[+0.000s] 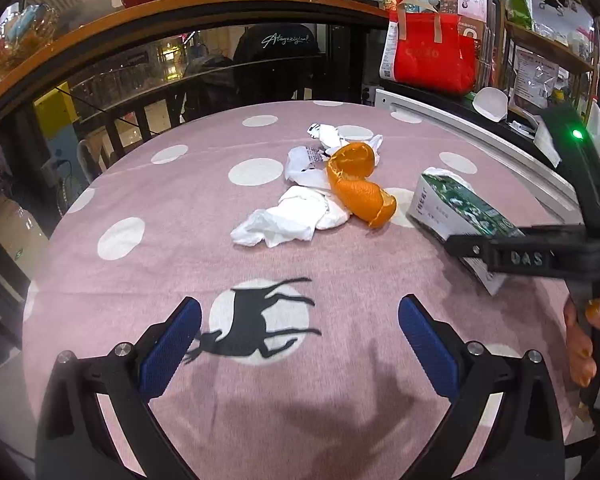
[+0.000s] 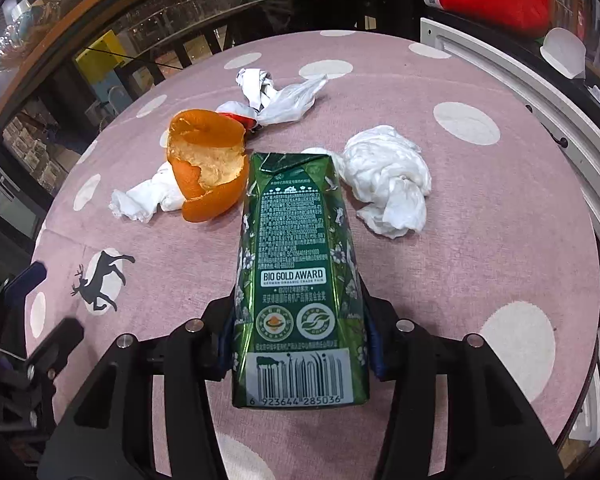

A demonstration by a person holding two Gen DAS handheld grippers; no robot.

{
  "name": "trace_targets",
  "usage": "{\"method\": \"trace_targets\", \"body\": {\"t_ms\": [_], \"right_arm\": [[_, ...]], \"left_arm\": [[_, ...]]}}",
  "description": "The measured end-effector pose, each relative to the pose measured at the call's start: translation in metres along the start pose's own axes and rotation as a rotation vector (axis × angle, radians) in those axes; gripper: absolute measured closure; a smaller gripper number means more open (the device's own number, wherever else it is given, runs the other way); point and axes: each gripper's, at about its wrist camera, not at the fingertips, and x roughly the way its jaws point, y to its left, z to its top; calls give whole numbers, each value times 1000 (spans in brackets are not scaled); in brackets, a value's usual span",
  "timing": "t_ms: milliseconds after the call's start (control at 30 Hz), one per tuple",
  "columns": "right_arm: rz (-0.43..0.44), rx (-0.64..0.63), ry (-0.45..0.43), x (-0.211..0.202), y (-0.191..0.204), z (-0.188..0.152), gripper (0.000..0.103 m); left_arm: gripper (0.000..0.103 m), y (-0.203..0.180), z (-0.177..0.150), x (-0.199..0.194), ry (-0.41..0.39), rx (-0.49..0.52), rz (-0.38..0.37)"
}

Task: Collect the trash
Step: 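Grasp the green drink carton with the right tool, then grasp the orange peel with the left tool while the right tool holds the carton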

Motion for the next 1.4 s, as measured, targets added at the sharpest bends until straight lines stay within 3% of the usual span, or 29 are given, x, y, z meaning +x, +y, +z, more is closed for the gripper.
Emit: {"method": "trace_targets", "body": {"t_ms": [467, 800, 933, 1000, 1133, 1267, 1333, 1367, 1400], "right_arm": [[3, -19, -94, -58, -16, -35, 54], [-20, 43, -94, -75, -48, -59, 54], [-24, 67, -98, -79, -57, -63, 54], [-25, 74, -102, -81, -60, -65, 54], [-34, 86, -111, -85, -65, -69, 54], [-33, 102, -119, -88, -72, -73, 54], [-34, 110, -128, -90, -75, -75, 54], [-35, 111, -133, -92, -76, -76, 54], [-37, 111, -137, -92, -77, -77, 54]], "left_arm": [[13, -31, 59, 55, 7, 19, -43], [13, -75, 73, 101, 23, 147, 82], [19, -87, 75, 110, 22, 192, 122], [38, -89, 75, 112, 25, 207, 149], [51, -85, 74, 106, 14, 187, 145], [70, -82, 74, 99, 3, 158, 126], [80, -80, 74, 93, -7, 139, 109], [97, -80, 73, 87, -30, 138, 119], [97, -81, 74, 82, -48, 140, 114]]}}
